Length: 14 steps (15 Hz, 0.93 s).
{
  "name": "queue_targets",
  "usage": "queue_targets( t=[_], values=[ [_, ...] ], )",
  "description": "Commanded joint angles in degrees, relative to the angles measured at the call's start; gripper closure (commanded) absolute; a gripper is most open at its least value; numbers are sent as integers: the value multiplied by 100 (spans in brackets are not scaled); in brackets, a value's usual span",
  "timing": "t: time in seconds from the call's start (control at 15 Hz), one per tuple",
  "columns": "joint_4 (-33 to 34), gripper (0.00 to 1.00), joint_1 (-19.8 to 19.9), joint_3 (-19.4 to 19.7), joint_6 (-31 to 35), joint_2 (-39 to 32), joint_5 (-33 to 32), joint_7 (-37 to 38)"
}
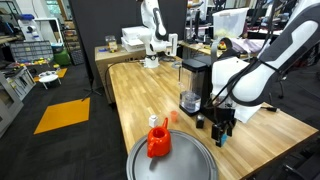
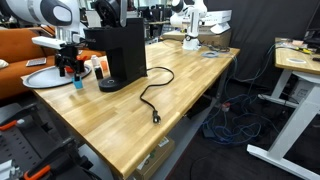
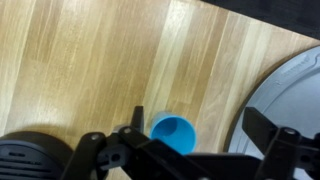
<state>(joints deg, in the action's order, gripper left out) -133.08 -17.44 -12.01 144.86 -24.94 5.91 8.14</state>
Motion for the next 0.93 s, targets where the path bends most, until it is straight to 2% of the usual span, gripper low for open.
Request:
queue_targets(
  t=[0.0,0.07,0.2,0.67,0.87],
  values=[
    [222,2,147,-17,32,-277,-13,-175],
    [251,23,154,-4,39,-317,-10,-165],
    [283,31,178,6,53,-335,-1,-160],
    [284,79,153,12,30,-273,-48,-133],
    [240,83,126,3,10,-194,-62,-106]
  ],
)
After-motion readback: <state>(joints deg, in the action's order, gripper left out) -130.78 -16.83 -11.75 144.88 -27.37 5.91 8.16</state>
